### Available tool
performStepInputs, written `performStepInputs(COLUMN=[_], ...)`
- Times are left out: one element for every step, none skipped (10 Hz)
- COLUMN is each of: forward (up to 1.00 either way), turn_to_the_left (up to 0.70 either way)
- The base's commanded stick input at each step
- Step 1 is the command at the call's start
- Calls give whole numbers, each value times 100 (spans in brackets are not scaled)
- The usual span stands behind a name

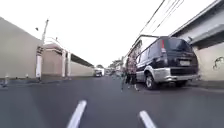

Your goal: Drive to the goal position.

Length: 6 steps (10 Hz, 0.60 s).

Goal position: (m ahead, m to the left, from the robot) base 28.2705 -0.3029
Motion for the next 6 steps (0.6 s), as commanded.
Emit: performStepInputs(forward=[100,100,100,100,100,100], turn_to_the_left=[40,40,19,0,0,0])
